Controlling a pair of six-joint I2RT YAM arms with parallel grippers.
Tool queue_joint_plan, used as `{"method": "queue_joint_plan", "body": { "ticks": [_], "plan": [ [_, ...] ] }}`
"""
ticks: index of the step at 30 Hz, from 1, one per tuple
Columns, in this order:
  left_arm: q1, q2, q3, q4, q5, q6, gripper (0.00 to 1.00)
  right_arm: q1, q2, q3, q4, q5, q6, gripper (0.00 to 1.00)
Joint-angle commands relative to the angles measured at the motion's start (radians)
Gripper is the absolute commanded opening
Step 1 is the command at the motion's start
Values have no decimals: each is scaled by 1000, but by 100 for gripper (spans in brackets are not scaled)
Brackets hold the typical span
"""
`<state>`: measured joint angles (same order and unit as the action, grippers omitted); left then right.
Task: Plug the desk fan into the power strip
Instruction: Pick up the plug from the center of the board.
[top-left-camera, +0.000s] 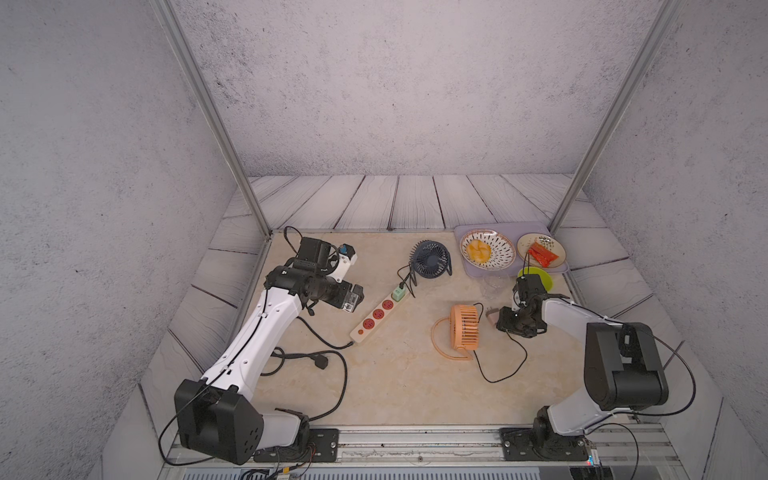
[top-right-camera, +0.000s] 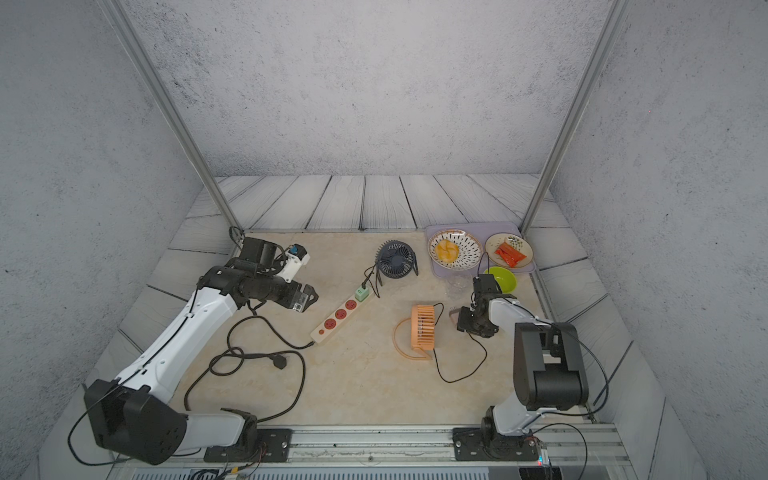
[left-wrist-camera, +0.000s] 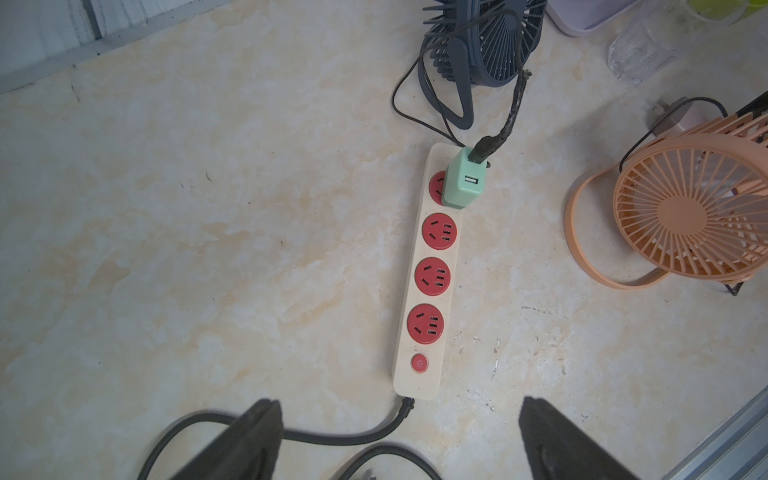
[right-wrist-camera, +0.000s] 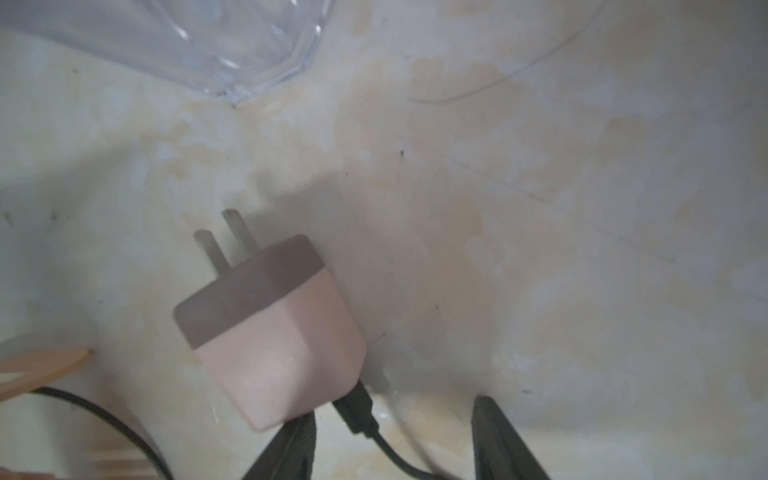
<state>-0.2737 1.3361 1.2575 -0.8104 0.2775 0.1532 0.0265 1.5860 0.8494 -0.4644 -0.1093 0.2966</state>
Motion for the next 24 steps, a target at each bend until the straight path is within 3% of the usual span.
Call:
{"method": "queue_joint_plan", "body": {
  "ticks": [1,8,13,19,24],
  "plan": [
    [11,8,-3,2,4,12,96,-5,45,35,-34,-36,-16,51],
    [17,-11,-16,7,7,14,96,-5,118,77,-60,-74,-33,24],
    [32,-23,-23,8,10,13,96,-5,77,57,-43,-75,-34,0],
    [36,-25,-16,5,24,25,95,-2,-90,-15,-7,-74,-37,0],
    [36,-37,9,-11,102,79,92,-3,-193,33,-142,-74,-51,0]
  ]
}}
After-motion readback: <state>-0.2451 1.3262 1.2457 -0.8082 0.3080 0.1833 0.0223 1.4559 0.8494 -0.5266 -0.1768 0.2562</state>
